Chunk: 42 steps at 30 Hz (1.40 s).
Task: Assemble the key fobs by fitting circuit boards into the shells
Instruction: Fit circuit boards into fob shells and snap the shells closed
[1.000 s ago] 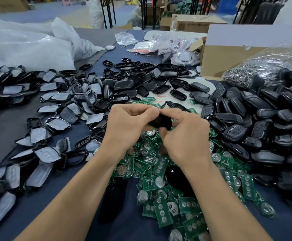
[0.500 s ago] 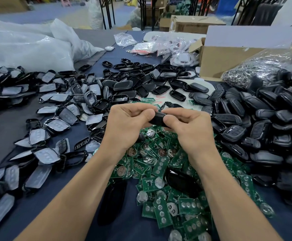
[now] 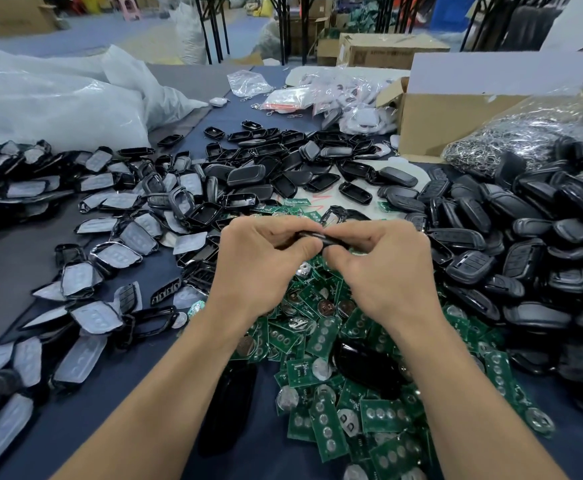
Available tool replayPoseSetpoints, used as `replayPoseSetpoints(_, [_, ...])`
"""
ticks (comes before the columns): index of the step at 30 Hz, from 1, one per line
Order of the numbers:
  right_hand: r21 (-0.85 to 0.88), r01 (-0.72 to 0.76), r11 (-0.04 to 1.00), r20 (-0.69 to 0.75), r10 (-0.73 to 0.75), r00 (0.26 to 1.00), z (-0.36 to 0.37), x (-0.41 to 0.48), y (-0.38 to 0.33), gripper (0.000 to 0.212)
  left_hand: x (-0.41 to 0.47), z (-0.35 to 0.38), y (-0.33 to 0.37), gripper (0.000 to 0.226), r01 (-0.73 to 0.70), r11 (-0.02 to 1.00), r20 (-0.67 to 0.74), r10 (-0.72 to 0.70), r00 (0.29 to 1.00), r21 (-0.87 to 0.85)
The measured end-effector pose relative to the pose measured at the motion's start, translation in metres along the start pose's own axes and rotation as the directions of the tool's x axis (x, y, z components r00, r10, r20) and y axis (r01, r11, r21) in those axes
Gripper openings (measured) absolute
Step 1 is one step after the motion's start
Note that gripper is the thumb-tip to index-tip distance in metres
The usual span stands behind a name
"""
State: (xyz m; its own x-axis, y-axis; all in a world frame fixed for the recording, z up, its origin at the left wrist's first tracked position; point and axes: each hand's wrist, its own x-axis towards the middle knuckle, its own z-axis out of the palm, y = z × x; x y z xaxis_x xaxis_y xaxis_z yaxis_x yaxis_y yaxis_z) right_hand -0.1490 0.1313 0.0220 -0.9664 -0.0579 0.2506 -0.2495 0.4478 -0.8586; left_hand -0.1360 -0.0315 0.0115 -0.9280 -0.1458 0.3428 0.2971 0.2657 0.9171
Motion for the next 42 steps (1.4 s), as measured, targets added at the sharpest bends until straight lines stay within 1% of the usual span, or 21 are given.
replayPoseSetpoints(1, [0.115, -0.050, 0.992, 0.000, 0.050, 0.999, 0.001, 0.000, -0.002, 0.024, 0.000, 0.001, 0.001, 0.032, 0.012, 0.999, -0.022, -0.013, 1.000, -0.051])
replayPoseSetpoints(2, [0.263, -0.108, 0.959, 0.013, 0.108, 0.994, 0.002, -0.001, -0.005, 0.026, 0.001, 0.002, 0.003, 0.029, 0.034, 0.993, -0.033, -0.038, 0.999, -0.112])
replayPoseSetpoints(3, [0.406, -0.164, 0.899, 0.038, 0.163, 0.986, 0.003, -0.002, -0.007, 0.027, 0.002, 0.003, 0.004, 0.024, 0.060, 0.984, -0.022, -0.065, 0.998, -0.169])
replayPoseSetpoints(4, [0.511, -0.217, 0.831, 0.068, 0.212, 0.975, 0.006, -0.003, -0.010, 0.026, 0.002, 0.005, 0.005, 0.019, 0.085, 0.974, 0.006, -0.085, 0.996, -0.212])
replayPoseSetpoints(6, [0.625, -0.306, 0.718, 0.136, 0.285, 0.949, 0.010, -0.006, -0.014, 0.022, 0.001, 0.010, 0.006, 0.012, 0.125, 0.958, 0.047, -0.117, 0.992, -0.258])
replayPoseSetpoints(9, [0.730, -0.409, 0.547, 0.229, 0.368, 0.901, 0.017, -0.010, -0.019, 0.016, -0.001, 0.017, 0.006, 0.019, 0.163, 0.942, 0.003, -0.169, 0.986, -0.294])
replayPoseSetpoints(11, [0.757, -0.433, 0.490, 0.254, 0.389, 0.885, 0.021, -0.013, -0.021, 0.015, -0.002, 0.020, 0.006, 0.024, 0.182, 0.934, -0.032, -0.201, 0.979, -0.309])
replayPoseSetpoints(16, [0.769, -0.427, 0.476, 0.260, 0.377, 0.889, 0.024, -0.014, -0.021, 0.023, -0.002, 0.021, 0.006, 0.033, 0.207, 0.914, -0.063, -0.243, 0.968, -0.350])
replayPoseSetpoints(21, [0.757, -0.450, 0.474, 0.280, 0.388, 0.878, 0.025, -0.016, -0.020, 0.024, -0.002, 0.019, 0.008, 0.037, 0.238, 0.896, -0.083, -0.289, 0.954, -0.375])
replayPoseSetpoints(25, [0.743, -0.474, 0.473, 0.307, 0.389, 0.869, 0.024, -0.015, -0.021, 0.023, -0.002, 0.018, 0.009, 0.042, 0.247, 0.886, -0.060, -0.292, 0.955, -0.393])
replayPoseSetpoints(26, [0.742, -0.479, 0.469, 0.306, 0.399, 0.864, 0.024, -0.014, -0.020, 0.021, -0.002, 0.018, 0.009, 0.047, 0.252, 0.885, -0.053, -0.295, 0.954, -0.392])
replayPoseSetpoints(28, [0.744, -0.494, 0.449, 0.305, 0.430, 0.850, 0.023, -0.013, -0.019, 0.010, -0.003, 0.019, 0.007, 0.057, 0.264, 0.890, -0.043, -0.300, 0.953, -0.372])
replayPoseSetpoints(29, [0.748, -0.498, 0.439, 0.301, 0.445, 0.843, 0.022, -0.012, -0.019, 0.007, -0.003, 0.019, 0.005, 0.059, 0.262, 0.898, -0.045, -0.296, 0.954, -0.355])
replayPoseSetpoints(32, [0.759, -0.494, 0.424, 0.289, 0.461, 0.839, 0.022, -0.011, -0.016, 0.018, -0.005, 0.021, 0.002, 0.053, 0.222, 0.931, -0.040, -0.244, 0.969, -0.290])
replayPoseSetpoints(34, [0.762, -0.494, 0.419, 0.296, 0.454, 0.840, 0.022, -0.012, -0.016, 0.019, -0.005, 0.021, 0.001, 0.049, 0.180, 0.944, -0.033, -0.196, 0.980, -0.278])
replayPoseSetpoints(36, [0.757, -0.495, 0.426, 0.302, 0.444, 0.844, 0.022, -0.012, -0.016, 0.018, -0.005, 0.020, 0.000, 0.042, 0.144, 0.955, -0.058, -0.165, 0.985, -0.261])
replayPoseSetpoints(40, [0.745, -0.490, 0.452, 0.300, 0.429, 0.852, 0.024, -0.011, -0.013, 0.020, -0.005, 0.020, -0.001, 0.039, 0.126, 0.967, -0.119, -0.155, 0.981, -0.219])
replayPoseSetpoints(42, [0.744, -0.494, 0.450, 0.304, 0.431, 0.850, 0.025, -0.012, -0.012, 0.021, -0.004, 0.019, 0.000, 0.040, 0.128, 0.964, -0.131, -0.162, 0.978, -0.232])
